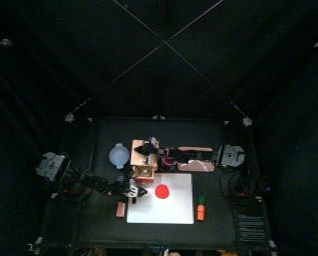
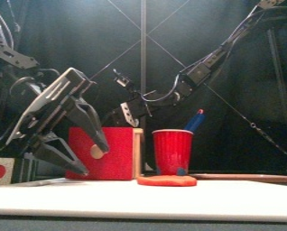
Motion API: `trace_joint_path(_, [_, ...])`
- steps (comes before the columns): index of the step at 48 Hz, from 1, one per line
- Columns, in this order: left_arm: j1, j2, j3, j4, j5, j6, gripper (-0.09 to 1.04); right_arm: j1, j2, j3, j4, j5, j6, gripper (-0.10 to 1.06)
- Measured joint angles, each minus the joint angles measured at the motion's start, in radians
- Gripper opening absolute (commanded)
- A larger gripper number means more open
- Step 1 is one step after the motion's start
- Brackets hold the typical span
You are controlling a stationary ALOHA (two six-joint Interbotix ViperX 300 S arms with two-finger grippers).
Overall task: Get the cutter from the drawer then cut the dough then place the extra dough in the bowl
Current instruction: Place the cutter on the board
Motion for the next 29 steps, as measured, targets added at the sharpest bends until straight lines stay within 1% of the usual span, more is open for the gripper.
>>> trace_joint_path(2, [-0.012,-0.032,0.020,0.011,0.002,0.000,0.85,0.000,0.000,0.000,0.000,0.002,0.003,-0.01])
trace_joint_path(6, [-0.046,-0.127,0.077,0.086,0.003,0.014,0.85,0.002,0.000,0.002,0.000,0.002,0.006,-0.01])
trace_joint_path(10, [-0.071,-0.221,0.126,0.247,-0.023,0.046,0.85,0.006,-0.003,0.002,-0.003,0.005,0.006,-0.01])
trace_joint_path(15, [-0.066,-0.316,0.140,0.454,-0.127,0.106,0.85,0.021,-0.020,0.006,-0.002,0.015,0.006,-0.01])
trace_joint_path(18, [-0.026,-0.357,0.146,0.568,-0.187,0.153,0.85,0.035,-0.041,0.015,-0.003,0.017,0.008,-0.01])
trace_joint_path(24, [0.095,-0.431,0.153,0.719,-0.247,0.245,0.85,0.066,-0.106,0.032,0.002,0.037,0.008,0.00])
trace_joint_path(27, [0.202,-0.486,0.164,0.839,-0.262,0.342,0.85,0.091,-0.146,0.040,0.025,0.049,0.009,0.00])
trace_joint_path(29, [0.265,-0.525,0.172,0.896,-0.276,0.393,0.85,0.107,-0.175,0.051,0.046,0.067,0.009,0.00])
